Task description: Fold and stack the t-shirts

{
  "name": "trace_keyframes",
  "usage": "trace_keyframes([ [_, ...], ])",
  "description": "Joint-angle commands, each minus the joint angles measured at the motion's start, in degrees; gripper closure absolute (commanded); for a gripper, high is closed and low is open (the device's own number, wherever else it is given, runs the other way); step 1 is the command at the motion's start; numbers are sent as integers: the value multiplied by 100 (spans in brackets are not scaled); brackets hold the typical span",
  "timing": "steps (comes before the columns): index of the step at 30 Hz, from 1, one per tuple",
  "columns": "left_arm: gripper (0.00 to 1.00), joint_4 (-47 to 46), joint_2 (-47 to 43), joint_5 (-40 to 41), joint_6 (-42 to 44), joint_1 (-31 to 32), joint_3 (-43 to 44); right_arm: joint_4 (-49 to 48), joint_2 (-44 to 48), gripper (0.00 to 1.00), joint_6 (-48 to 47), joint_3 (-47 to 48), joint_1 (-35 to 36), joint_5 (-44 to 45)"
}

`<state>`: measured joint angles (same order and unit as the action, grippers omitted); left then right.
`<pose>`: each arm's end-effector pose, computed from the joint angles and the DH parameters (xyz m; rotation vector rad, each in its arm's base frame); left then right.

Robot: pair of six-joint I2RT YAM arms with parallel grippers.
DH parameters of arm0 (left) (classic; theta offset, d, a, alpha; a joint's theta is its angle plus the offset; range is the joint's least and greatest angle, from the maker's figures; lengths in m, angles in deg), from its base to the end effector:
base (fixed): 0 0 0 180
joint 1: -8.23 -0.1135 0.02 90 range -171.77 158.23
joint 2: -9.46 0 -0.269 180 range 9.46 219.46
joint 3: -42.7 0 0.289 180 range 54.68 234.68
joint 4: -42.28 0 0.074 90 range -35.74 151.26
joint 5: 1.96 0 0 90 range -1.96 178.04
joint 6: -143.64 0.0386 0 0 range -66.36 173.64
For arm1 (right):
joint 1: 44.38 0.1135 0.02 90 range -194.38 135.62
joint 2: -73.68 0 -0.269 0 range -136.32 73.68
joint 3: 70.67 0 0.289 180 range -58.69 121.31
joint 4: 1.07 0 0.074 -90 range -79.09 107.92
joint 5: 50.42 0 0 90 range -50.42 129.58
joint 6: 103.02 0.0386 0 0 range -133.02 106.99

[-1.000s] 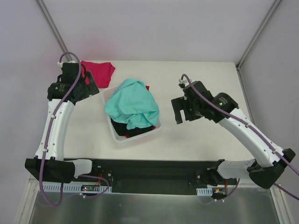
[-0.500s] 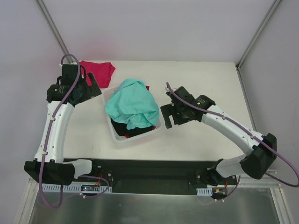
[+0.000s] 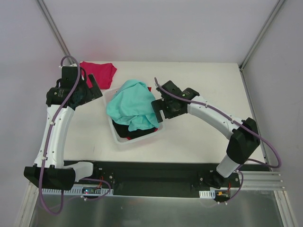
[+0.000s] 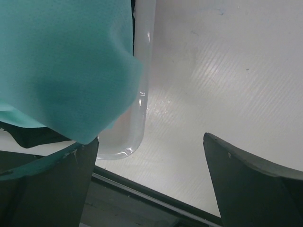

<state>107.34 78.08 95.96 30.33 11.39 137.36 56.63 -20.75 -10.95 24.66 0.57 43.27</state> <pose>0.2687 -0.0095 0.4202 -0.4656 2.1970 -0.0937 0.2787 0.2747 0.2921 -0.9185 2.4066 0.2302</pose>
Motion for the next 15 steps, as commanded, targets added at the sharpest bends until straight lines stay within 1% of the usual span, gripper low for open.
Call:
trace_keyframes([
  [1,1,89,-182,-45,81,-26,65,-150,-154,4,-57,191,31,-70],
  [9,1,89,-252,-89,72,-26,-6,-414,-435,4,4,58,23,159],
  [15,1,80,-296,-98,107,-26,-41,-292,-506,4,39,23,31,659],
])
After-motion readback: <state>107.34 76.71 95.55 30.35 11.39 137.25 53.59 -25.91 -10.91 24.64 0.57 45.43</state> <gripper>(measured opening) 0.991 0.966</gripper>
